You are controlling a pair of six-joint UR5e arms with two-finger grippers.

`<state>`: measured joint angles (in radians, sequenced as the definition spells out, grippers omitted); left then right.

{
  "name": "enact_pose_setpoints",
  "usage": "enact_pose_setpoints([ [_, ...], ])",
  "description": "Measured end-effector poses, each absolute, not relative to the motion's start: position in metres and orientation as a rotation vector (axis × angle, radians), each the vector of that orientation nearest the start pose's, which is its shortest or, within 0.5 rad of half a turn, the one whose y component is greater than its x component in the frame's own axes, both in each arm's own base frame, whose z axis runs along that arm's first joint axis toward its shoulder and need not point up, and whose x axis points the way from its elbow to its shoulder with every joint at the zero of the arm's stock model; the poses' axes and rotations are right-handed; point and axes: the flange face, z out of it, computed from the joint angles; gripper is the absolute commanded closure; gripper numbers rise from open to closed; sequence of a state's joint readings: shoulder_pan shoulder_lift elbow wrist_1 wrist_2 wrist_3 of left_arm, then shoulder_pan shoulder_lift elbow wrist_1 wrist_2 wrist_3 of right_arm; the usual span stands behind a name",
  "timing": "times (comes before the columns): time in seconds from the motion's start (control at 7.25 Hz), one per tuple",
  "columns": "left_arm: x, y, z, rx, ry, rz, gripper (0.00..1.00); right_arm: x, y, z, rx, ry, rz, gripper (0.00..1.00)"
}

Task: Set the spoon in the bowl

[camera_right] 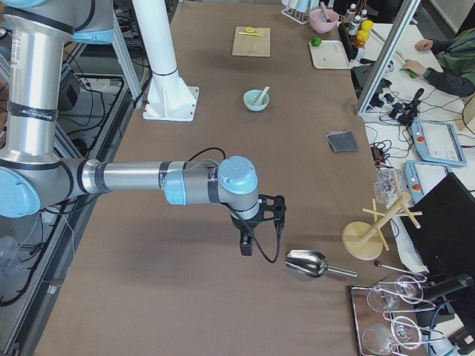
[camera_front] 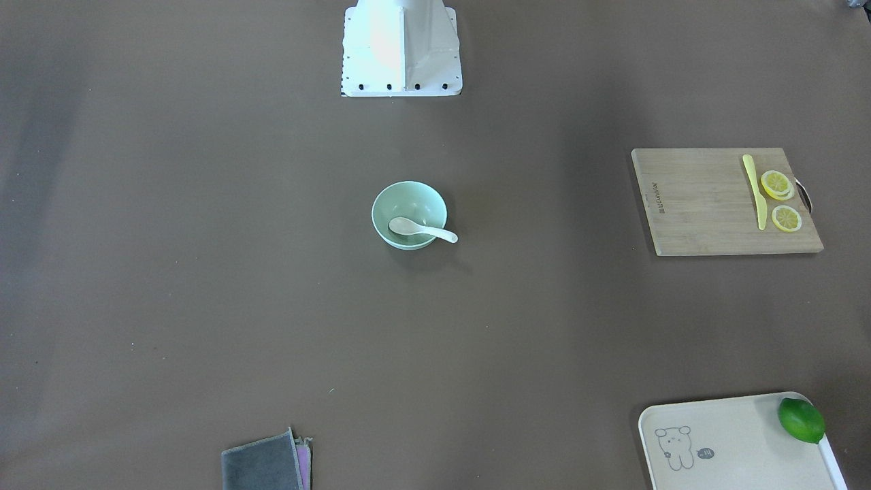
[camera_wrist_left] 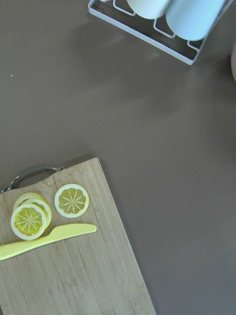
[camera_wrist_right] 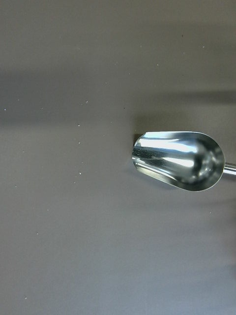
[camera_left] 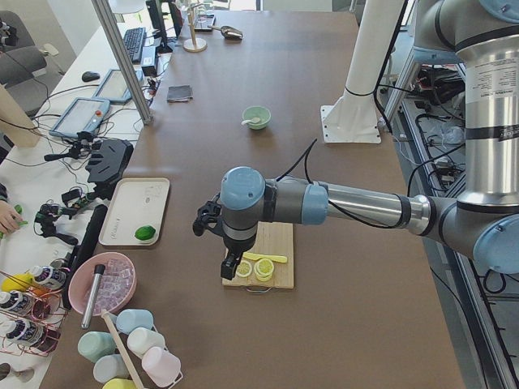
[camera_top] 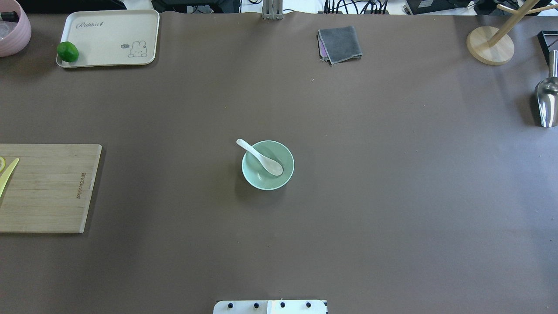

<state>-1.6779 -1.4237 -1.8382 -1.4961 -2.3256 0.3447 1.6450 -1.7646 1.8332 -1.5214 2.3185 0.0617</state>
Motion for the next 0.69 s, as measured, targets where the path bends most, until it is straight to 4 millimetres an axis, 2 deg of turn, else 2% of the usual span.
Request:
enact_pose_setpoints([
  [0.14, -0.118, -0.407, 0.615, 0.195, 0.706, 0.224, 0.02, 0.096, -0.41, 0.614, 0.114, -0.749, 0.087, 0.0],
  [0.69, -0.121, -0.387, 0.617, 0.193, 0.687, 0.218, 0.02, 0.095, -0.405, 0.619, 0.103, -0.752, 0.091, 0.0],
])
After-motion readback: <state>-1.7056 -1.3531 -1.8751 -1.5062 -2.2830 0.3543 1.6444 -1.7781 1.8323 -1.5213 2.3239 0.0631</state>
